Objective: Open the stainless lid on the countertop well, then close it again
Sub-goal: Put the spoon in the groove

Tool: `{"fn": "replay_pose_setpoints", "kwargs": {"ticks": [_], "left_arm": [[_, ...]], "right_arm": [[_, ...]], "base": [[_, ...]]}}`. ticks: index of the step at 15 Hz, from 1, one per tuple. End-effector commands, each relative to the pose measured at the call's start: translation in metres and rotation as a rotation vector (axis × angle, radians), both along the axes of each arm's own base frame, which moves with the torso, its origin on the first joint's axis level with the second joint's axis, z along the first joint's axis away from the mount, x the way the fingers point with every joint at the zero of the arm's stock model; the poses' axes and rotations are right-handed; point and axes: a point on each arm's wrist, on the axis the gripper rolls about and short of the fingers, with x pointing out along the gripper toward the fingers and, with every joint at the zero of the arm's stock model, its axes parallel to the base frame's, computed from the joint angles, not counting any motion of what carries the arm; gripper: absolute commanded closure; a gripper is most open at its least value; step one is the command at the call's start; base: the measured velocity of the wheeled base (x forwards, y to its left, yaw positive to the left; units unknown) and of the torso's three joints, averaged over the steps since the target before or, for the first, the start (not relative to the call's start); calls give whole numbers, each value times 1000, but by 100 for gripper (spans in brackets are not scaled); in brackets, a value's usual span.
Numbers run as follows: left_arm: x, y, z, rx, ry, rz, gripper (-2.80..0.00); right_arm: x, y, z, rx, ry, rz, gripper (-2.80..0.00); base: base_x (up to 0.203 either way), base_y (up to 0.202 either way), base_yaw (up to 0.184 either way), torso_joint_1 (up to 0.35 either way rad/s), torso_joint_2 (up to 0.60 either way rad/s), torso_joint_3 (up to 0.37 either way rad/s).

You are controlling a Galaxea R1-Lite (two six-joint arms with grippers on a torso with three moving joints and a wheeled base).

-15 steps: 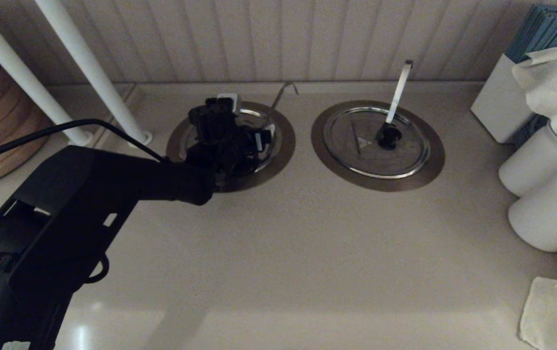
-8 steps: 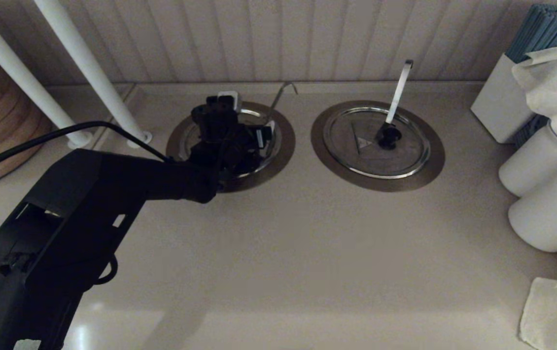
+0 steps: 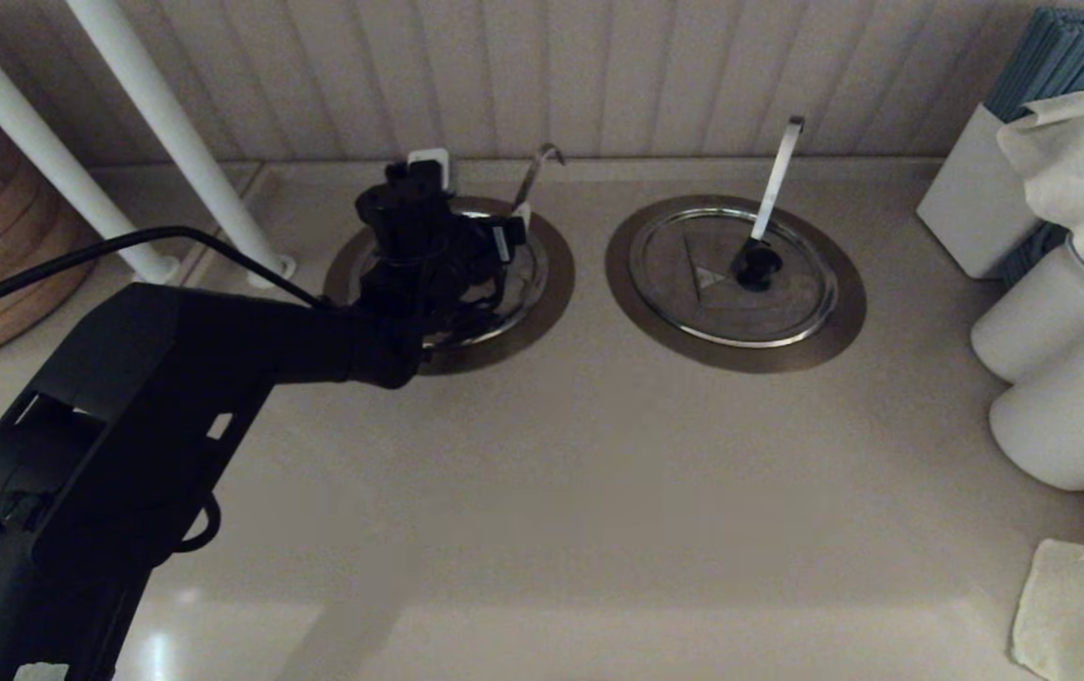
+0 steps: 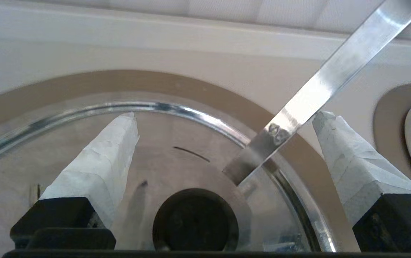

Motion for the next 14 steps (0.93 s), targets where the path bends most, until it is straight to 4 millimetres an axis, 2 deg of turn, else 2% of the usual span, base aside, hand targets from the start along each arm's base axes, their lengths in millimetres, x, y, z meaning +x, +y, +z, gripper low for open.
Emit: {"fn": "replay_pose_setpoints", "kwargs": {"ticks": [1, 7, 14], "left_arm": [[0, 0, 1, -3, -6, 1, -280], [5, 1, -5, 2, 5, 4, -280], [21, 24, -2, -4, -6, 59, -280]], "right_arm": [[0, 0, 0, 0, 1, 1, 0], [0, 0, 0, 0, 1, 2, 0], [0, 0, 0, 0, 1, 0, 0]], "base": [[0, 0, 0, 0, 0, 0], [0, 0, 0, 0, 0, 0], [0, 0, 0, 0, 0, 0]]}}
